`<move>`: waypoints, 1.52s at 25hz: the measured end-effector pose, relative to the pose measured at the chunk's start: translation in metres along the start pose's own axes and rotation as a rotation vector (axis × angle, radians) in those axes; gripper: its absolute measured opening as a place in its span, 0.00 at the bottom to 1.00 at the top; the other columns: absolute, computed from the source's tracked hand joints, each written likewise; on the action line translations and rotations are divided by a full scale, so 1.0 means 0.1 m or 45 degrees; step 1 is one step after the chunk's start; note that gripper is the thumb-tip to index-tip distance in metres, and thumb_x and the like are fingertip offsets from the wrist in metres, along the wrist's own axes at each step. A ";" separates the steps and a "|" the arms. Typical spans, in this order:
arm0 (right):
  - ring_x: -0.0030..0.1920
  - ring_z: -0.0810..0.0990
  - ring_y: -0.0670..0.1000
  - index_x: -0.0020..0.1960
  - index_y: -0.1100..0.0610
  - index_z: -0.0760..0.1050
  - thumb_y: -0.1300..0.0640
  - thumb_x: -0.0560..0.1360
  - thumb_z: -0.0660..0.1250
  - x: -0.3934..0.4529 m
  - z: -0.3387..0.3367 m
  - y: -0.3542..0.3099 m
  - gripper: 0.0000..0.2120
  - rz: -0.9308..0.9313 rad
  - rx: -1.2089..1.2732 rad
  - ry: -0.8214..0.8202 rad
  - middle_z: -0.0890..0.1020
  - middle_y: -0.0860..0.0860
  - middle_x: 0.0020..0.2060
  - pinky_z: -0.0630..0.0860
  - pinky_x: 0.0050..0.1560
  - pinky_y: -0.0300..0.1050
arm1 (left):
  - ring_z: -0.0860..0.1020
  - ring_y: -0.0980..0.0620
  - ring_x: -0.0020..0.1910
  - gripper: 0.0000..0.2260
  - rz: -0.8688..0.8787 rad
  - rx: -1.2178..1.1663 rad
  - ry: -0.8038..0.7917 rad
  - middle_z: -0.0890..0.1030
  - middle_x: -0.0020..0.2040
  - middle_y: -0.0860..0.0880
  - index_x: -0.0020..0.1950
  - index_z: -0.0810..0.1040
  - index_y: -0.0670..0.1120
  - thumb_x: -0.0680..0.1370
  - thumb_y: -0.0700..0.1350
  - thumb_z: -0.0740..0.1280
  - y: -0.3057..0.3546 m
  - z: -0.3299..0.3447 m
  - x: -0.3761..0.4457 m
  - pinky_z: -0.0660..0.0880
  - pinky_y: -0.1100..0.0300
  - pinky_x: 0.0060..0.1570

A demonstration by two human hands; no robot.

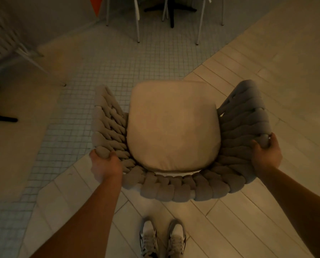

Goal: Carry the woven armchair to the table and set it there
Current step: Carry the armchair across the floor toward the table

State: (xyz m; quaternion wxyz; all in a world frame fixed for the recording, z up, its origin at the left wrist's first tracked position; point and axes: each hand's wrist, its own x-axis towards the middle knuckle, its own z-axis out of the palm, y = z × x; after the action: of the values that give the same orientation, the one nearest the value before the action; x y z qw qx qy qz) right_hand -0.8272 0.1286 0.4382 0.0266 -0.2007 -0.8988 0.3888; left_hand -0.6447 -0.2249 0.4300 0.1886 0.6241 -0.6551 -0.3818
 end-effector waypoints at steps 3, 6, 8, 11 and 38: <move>0.66 0.73 0.63 0.75 0.50 0.62 0.51 0.74 0.65 -0.01 0.19 -0.18 0.30 -0.068 -0.016 -0.059 0.75 0.57 0.68 0.69 0.65 0.56 | 0.77 0.31 0.55 0.21 -0.069 -0.015 0.074 0.78 0.59 0.34 0.67 0.70 0.42 0.75 0.44 0.67 -0.14 -0.15 0.06 0.73 0.45 0.48; 0.65 0.74 0.63 0.74 0.49 0.63 0.51 0.74 0.65 -0.06 0.35 -0.34 0.29 -0.145 -0.006 -0.124 0.75 0.57 0.67 0.70 0.65 0.56 | 0.78 0.32 0.54 0.22 -0.118 -0.043 0.119 0.79 0.58 0.34 0.67 0.70 0.42 0.74 0.45 0.67 -0.25 -0.29 0.12 0.74 0.45 0.47; 0.66 0.73 0.63 0.75 0.49 0.62 0.51 0.74 0.65 -0.08 0.49 -0.48 0.29 -0.171 -0.017 -0.175 0.74 0.57 0.68 0.69 0.66 0.55 | 0.78 0.32 0.54 0.22 -0.170 -0.077 0.169 0.79 0.58 0.34 0.67 0.70 0.43 0.74 0.45 0.67 -0.33 -0.40 0.17 0.75 0.45 0.48; 0.68 0.72 0.62 0.75 0.50 0.62 0.52 0.75 0.64 -0.14 0.67 -0.64 0.30 -0.212 -0.013 -0.249 0.73 0.57 0.69 0.67 0.67 0.54 | 0.78 0.32 0.53 0.22 -0.239 -0.102 0.252 0.80 0.57 0.34 0.67 0.70 0.43 0.74 0.45 0.67 -0.45 -0.55 0.16 0.72 0.48 0.45; 0.64 0.75 0.61 0.74 0.53 0.64 0.52 0.75 0.65 -2.37 2.13 -1.73 0.28 -0.701 -0.025 -0.787 0.77 0.58 0.65 0.73 0.62 0.53 | 0.78 0.32 0.52 0.18 -0.646 -0.217 0.810 0.80 0.54 0.35 0.61 0.72 0.42 0.72 0.45 0.67 -2.13 -2.56 0.42 0.72 0.46 0.45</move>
State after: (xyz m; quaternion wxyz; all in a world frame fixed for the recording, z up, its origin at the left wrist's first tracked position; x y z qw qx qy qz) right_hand -0.7117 -0.2152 0.4383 -0.1434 0.1730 -0.8883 0.4005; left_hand -0.3226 -0.3178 0.4270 0.3326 0.8347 -0.3556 -0.2572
